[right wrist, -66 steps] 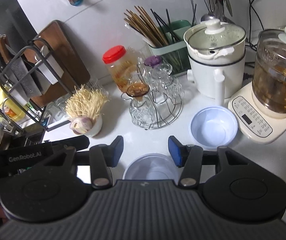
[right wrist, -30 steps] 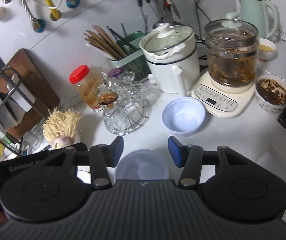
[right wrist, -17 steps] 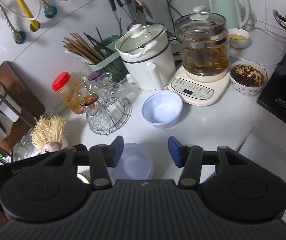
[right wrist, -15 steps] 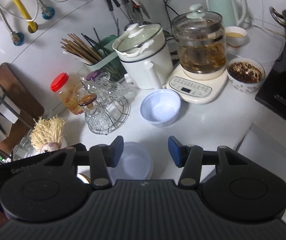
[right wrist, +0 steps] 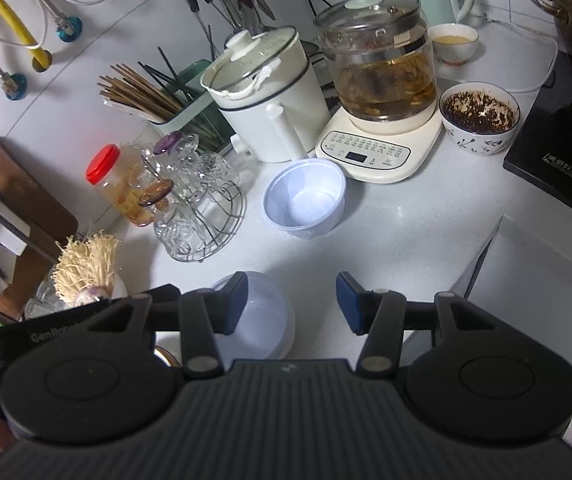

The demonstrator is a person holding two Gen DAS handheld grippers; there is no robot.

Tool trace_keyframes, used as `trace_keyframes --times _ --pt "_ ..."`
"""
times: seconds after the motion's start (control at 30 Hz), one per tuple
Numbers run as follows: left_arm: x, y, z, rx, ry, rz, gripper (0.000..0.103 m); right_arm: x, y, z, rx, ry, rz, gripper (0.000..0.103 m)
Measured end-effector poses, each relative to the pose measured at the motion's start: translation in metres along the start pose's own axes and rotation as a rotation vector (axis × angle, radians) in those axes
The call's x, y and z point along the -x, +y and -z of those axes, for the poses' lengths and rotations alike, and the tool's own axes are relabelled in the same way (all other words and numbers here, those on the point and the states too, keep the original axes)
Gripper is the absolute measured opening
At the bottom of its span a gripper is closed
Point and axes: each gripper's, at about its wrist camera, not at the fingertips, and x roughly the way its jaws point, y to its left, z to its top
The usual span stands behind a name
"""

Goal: Organize plates and bowls
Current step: 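Move both grippers to the rim of the smaller light-blue bowl, then close both grippers on the rim of the smaller light-blue bowl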

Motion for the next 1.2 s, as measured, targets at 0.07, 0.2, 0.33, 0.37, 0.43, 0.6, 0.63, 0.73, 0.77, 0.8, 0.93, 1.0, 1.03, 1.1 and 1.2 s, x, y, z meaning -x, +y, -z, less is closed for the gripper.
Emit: trace_keyframes --times 0.07,0.2,0.33,0.37,0.43,0.6,0.63,0.73,0.77,0.8,0.93,1.0,1.03,1.1,1.2 --pt "-0.009 -0.001 -0.006 0.013 0.01 -0.01 0.047 -0.007 -0.003 -0.006 0.001 0.009 -0.002 0.052" --pt "-0.031 -0.004 -0.022 0.036 0.018 -0.027 0.047 -0.024 -0.013 -0.022 0.001 0.023 -0.007 0.052" --pt "-0.053 -0.006 -0.038 0.052 0.024 -0.044 0.047 -0.043 -0.025 -0.04 -0.005 0.041 -0.017 0.052" --pt "-0.059 -0.007 -0.042 0.053 0.026 -0.054 0.047 -0.048 -0.028 -0.044 -0.007 0.049 -0.02 0.052" --pt "-0.072 -0.006 -0.051 0.067 0.043 -0.068 0.047 -0.058 -0.034 -0.053 -0.013 0.061 -0.025 0.05" --pt "-0.104 -0.008 -0.071 0.09 0.071 -0.092 0.047 -0.091 -0.048 -0.074 -0.034 0.119 -0.022 0.044" --pt "-0.11 -0.007 -0.074 0.097 0.081 -0.099 0.047 -0.097 -0.05 -0.077 -0.035 0.13 -0.025 0.044" --pt "-0.129 -0.006 -0.082 0.115 0.108 -0.118 0.047 -0.115 -0.056 -0.087 -0.046 0.166 -0.032 0.041" --pt "-0.136 -0.005 -0.084 0.115 0.124 -0.137 0.046 -0.121 -0.058 -0.089 -0.055 0.179 -0.036 0.04" --pt "-0.142 -0.004 -0.086 0.121 0.136 -0.153 0.045 -0.128 -0.06 -0.093 -0.06 0.191 -0.038 0.039" --pt "-0.161 0.004 -0.092 0.149 0.164 -0.16 0.041 -0.152 -0.066 -0.103 -0.074 0.236 -0.05 0.034" --pt "-0.169 0.007 -0.095 0.153 0.179 -0.165 0.038 -0.163 -0.068 -0.107 -0.072 0.253 -0.055 0.033" --pt "-0.173 0.008 -0.096 0.154 0.186 -0.167 0.036 -0.167 -0.069 -0.109 -0.072 0.261 -0.057 0.033" --pt "-0.18 0.012 -0.098 0.16 0.201 -0.161 0.031 -0.176 -0.07 -0.112 -0.073 0.273 -0.065 0.033" --pt "-0.191 0.014 -0.101 0.165 0.219 -0.155 0.021 -0.188 -0.069 -0.115 -0.064 0.291 -0.069 0.03"
